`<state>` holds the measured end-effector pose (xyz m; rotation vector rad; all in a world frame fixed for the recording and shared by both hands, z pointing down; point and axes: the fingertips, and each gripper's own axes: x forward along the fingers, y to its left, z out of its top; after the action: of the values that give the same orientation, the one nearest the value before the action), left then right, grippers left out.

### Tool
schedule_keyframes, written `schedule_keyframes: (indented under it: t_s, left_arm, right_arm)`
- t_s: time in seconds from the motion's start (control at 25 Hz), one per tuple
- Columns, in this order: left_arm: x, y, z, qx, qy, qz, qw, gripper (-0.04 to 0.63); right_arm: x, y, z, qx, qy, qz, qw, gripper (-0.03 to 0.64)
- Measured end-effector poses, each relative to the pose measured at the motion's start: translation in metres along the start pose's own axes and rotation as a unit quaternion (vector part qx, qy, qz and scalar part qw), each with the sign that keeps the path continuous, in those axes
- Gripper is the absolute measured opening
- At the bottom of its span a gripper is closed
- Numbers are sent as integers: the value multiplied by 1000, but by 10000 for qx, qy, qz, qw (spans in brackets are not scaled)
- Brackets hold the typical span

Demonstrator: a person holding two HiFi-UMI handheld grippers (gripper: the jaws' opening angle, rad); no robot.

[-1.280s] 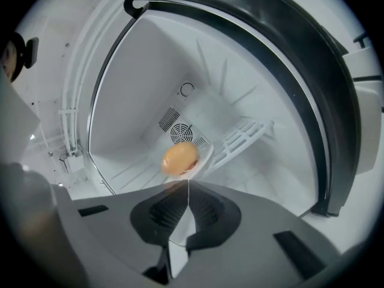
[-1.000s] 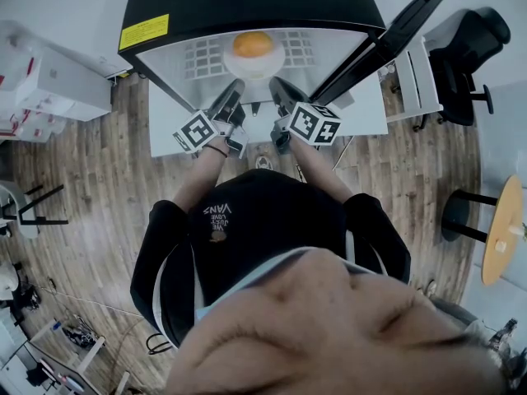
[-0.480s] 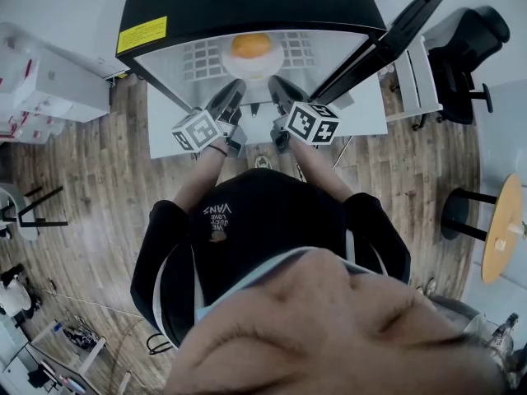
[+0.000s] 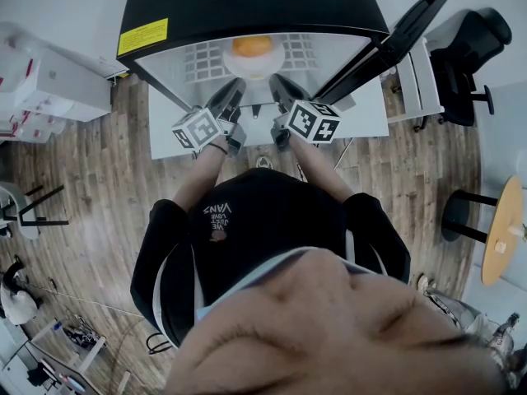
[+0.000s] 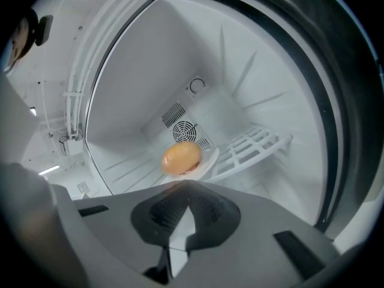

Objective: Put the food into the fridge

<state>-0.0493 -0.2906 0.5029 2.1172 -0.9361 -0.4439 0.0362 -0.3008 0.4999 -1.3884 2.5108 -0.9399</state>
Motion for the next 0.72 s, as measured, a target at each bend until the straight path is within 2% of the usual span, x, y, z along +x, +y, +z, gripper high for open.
schedule_keyframes:
  t_s: [0.72]
  left_arm:
    - [12, 9, 8, 154, 28, 61, 9999, 44]
  right_arm:
    - [18, -8, 6, 26, 25, 0, 10000, 12]
